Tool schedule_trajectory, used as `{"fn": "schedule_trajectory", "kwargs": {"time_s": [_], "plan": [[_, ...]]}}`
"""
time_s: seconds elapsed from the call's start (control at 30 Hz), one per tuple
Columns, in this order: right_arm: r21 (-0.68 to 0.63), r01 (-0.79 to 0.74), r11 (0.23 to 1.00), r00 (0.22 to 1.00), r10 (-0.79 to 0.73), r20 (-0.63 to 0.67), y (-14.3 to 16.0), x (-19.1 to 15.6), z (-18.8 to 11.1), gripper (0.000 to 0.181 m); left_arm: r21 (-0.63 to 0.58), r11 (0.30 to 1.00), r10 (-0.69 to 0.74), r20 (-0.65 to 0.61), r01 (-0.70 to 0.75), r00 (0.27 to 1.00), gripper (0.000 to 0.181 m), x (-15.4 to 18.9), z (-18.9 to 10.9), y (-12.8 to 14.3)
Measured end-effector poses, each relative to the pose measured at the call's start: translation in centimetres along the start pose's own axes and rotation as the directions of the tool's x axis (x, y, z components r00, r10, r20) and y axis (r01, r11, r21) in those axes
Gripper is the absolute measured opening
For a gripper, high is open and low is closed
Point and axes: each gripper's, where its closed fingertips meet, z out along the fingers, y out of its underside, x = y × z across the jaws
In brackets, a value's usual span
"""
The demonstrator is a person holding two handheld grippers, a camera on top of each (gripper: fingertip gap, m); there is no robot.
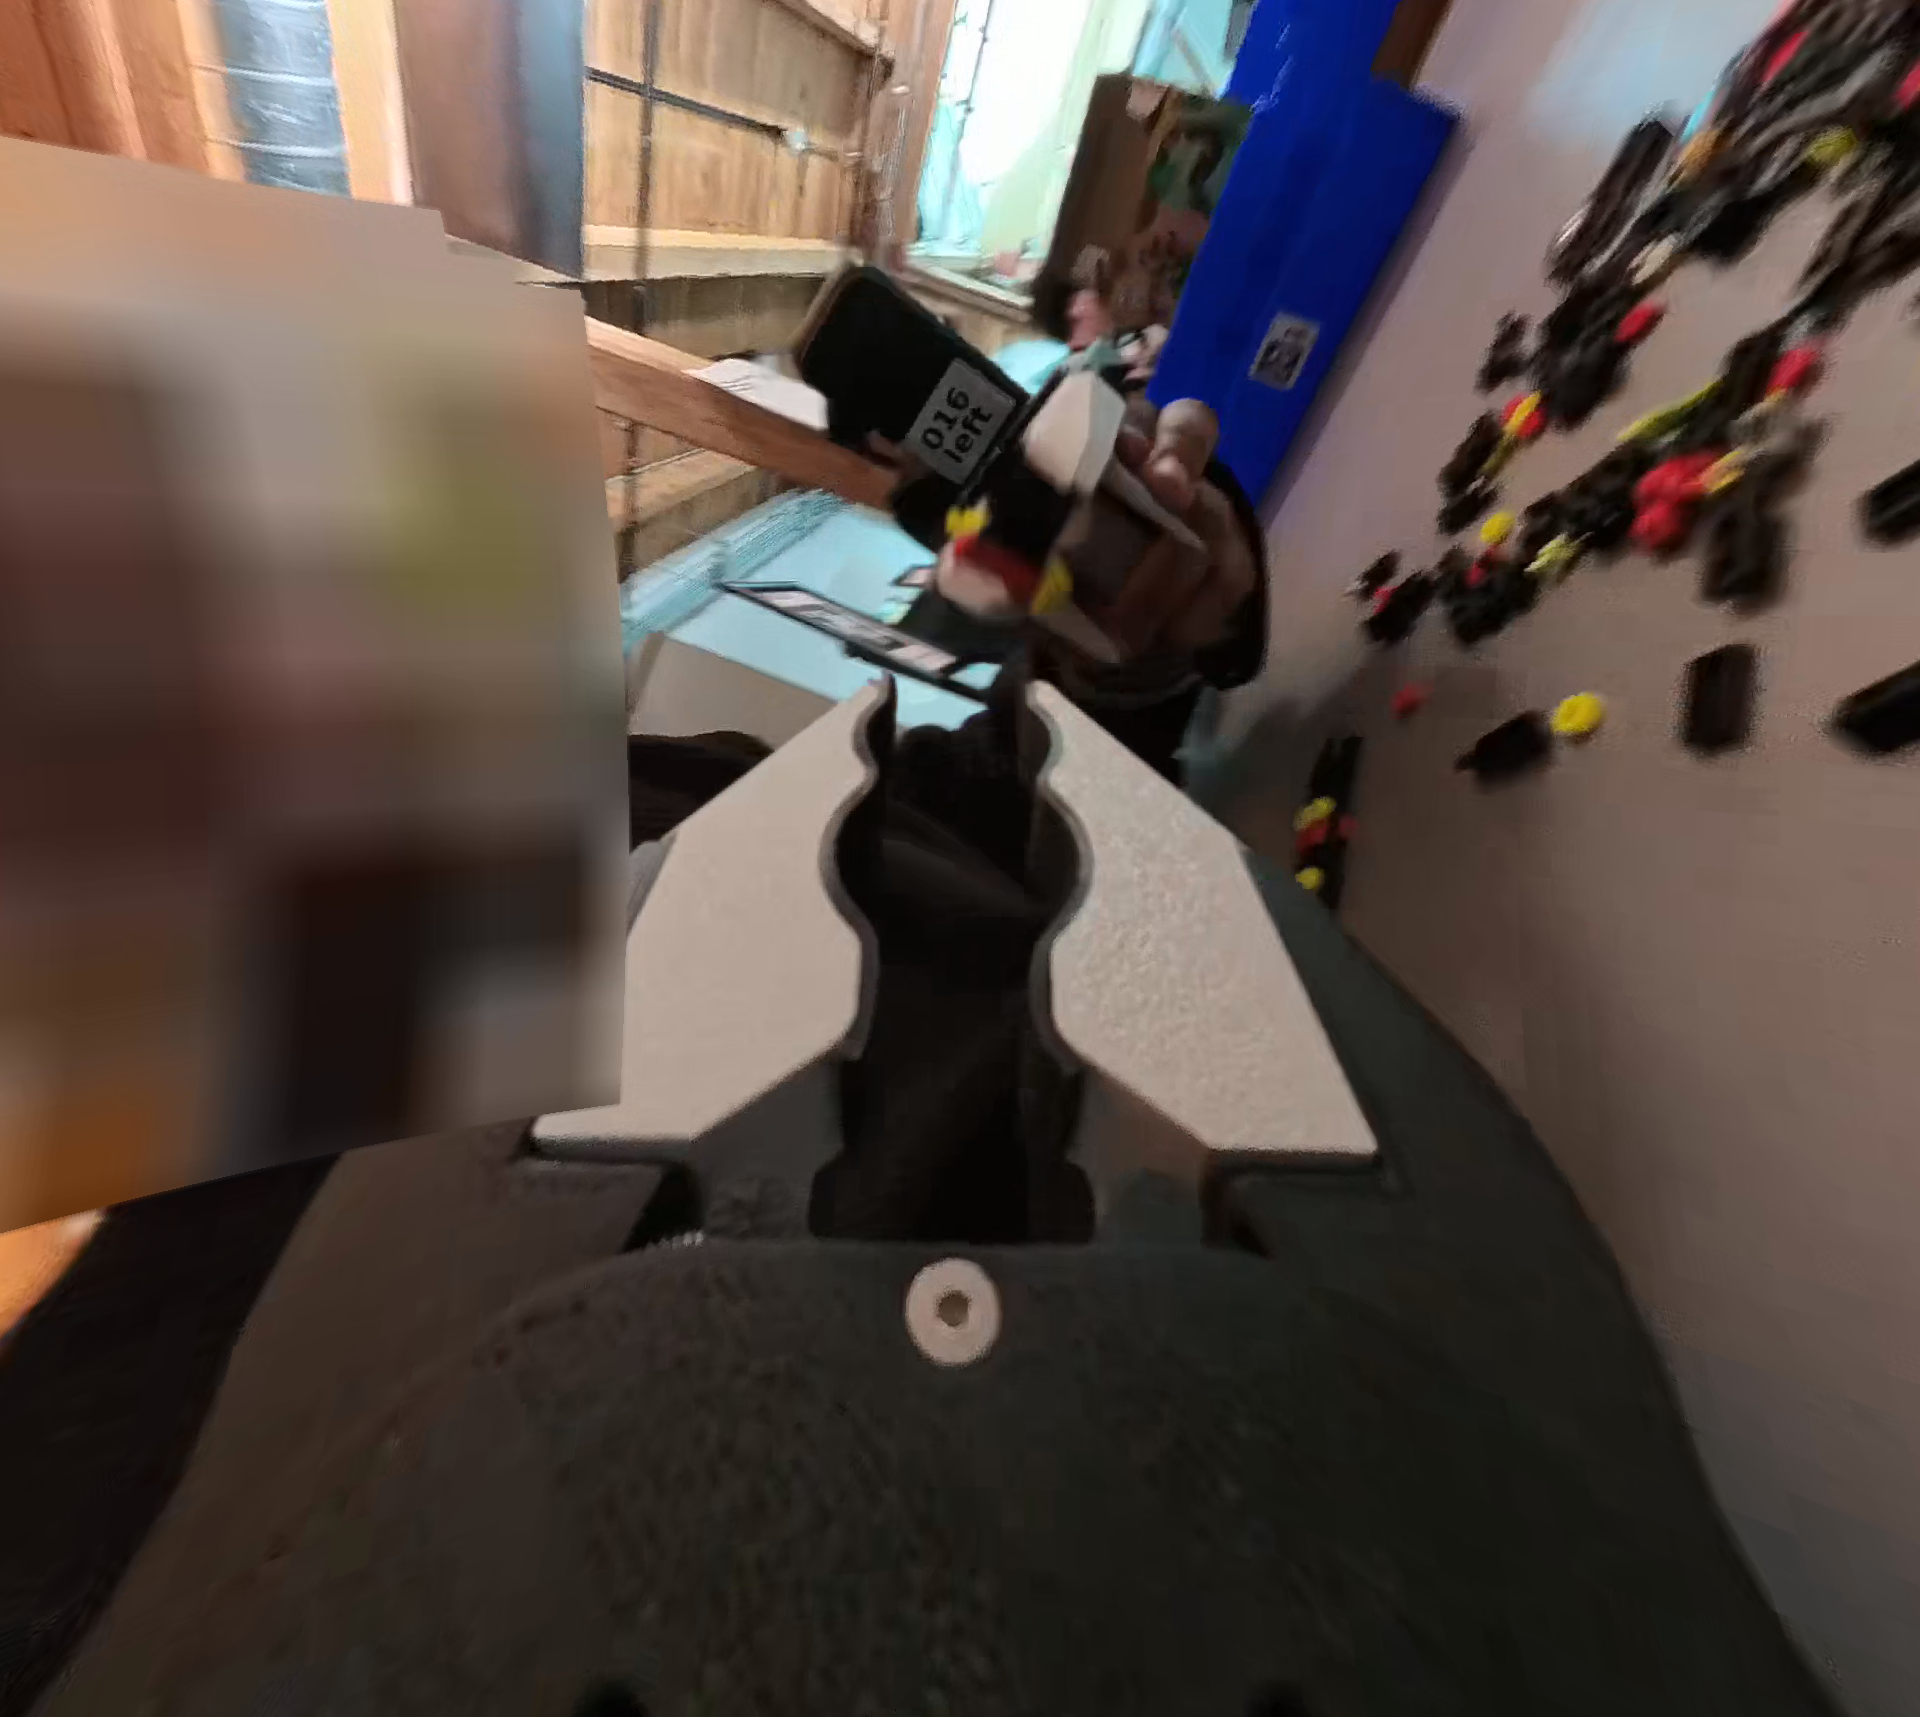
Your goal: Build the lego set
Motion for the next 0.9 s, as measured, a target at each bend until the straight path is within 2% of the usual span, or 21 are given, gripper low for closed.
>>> {"fn": "schedule_trajectory", "kwargs": {"time_s": [0.03,0.1,0.17,0.23,0.33,0.37,0.47,0.53,0.63,0.7,0.73,0.8,0.9], "plan": [[0.008,0.068,0.998,0.996,-0.067,-0.051,-0.4,0.2,-0.4,0.02,0.042,0.998,-0.051,0.05,0.049,0.997,0.02,-1.5,-0.8,-0.7],[-0.008,0.225,0.974,0.959,-0.222,-0.177,-1.1,0.7,-0.9,0.02,0.123,0.981,-0.163,0.115,0.149,0.98,0.02,-4.2,-2.5,-1.7],[-0.087,0.385,0.919,0.867,-0.392,-0.306,-1.5,1.4,-1.2,0.021,0.18,0.958,-0.253,0.158,0.225,0.954,0.019,-6.0,-3.6,-2.0],[-0.203,0.53,0.823,0.715,-0.563,-0.414,-1.8,2.1,-1.3,0.025,0.202,0.945,-0.297,0.203,0.257,0.933,0.019,-7.1,-4.3,-1.8],[-0.388,0.673,0.63,0.432,-0.76,-0.485,-2.5,2.8,-1.3,0.027,0.199,0.948,-0.297,0.264,0.249,0.918,0.019,-7.7,-5.0,-1.3],[-0.434,0.698,0.57,0.336,-0.796,-0.504,-3.0,3.1,-1.4,0.029,0.192,0.951,-0.291,0.282,0.244,0.914,0.019,-7.7,-5.2,-1.1],[-0.492,0.779,0.389,0.045,-0.817,-0.575,-5.6,2.6,-1.7,0.064,0.184,0.957,-0.275,0.319,0.226,0.907,0.019,-7.6,-5.8,-0.7],[-0.508,0.818,0.268,-0.111,-0.794,-0.598,-7.0,1.3,-1.8,0.062,0.182,0.959,-0.267,0.338,0.216,0.903,0.019,-7.4,-6.3,-0.5],[-0.575,0.804,0.151,-0.295,-0.739,-0.606,-8.2,1.2,-2.0,0.046,0.177,0.964,-0.253,0.378,0.199,0.891,0.019,-7.3,-7.2,-0.1],[-0.612,0.786,0.093,-0.365,-0.728,-0.58,-8.2,1.9,-1.6,0.037,0.173,0.966,-0.249,0.437,0.191,0.864,0.018,-7.9,-8.2,0.3],[-0.614,0.785,0.084,-0.37,-0.731,-0.573,-8.2,2.2,-1.3,0.034,0.176,0.966,-0.254,0.479,0.191,0.84,0.019,-8.4,-8.9,0.5],[-0.599,0.793,0.114,-0.313,-0.767,-0.561,-7.9,2.9,-0.4,0.028,0.227,0.952,-0.296,0.523,0.204,0.799,0.019,-9.4,-10.8,0.5],[-0.547,0.81,0.213,-0.184,-0.792,-0.582,-7.8,3.7,-0.1,0.025,0.321,0.917,-0.38,0.52,0.237,0.765,0.019,-10.1,-12.8,0.1]]}}
